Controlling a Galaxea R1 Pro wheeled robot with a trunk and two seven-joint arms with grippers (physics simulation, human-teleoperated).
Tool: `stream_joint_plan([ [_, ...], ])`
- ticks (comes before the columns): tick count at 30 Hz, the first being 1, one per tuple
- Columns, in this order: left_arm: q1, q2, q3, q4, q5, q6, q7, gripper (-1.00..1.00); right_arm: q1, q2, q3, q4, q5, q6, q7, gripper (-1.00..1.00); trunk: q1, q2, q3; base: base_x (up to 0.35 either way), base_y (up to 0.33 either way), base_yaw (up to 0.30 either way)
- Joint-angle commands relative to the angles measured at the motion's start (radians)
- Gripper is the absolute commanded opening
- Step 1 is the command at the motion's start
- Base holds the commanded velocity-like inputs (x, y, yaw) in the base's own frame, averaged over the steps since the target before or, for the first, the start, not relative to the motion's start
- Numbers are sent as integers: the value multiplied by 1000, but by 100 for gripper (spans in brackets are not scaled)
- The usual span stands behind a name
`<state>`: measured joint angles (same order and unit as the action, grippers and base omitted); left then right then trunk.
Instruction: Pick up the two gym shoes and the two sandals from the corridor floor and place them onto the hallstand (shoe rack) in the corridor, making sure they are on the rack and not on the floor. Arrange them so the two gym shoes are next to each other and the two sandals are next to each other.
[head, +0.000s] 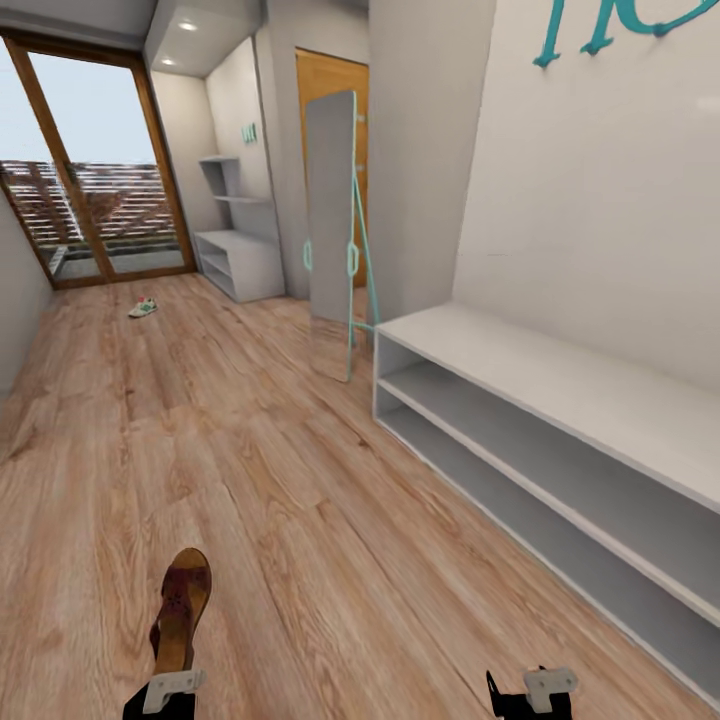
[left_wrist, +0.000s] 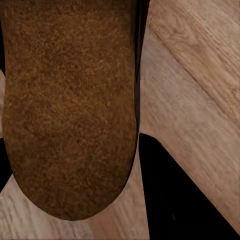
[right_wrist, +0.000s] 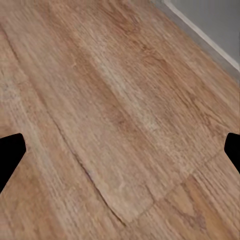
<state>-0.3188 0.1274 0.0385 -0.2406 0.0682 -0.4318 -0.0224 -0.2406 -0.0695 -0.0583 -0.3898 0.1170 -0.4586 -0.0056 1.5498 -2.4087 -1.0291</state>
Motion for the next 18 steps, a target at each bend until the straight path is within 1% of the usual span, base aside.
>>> stream_joint_plan([
  [1,-1,0,1,1,4,-2,-2,-100,0,1,-6,0,10,-3,-1,100,0,0,-2,296,181,224],
  [12,0,0,0,1,20,-2,-2,-100,0,1,-6,0,10,-3,0,100,0,0,-13,290,194,223],
  [18,0,0,0,1,21,-2,-2,-100,0,1,-6,0,10,-3,0,100,0,0,-19,316,94,223],
])
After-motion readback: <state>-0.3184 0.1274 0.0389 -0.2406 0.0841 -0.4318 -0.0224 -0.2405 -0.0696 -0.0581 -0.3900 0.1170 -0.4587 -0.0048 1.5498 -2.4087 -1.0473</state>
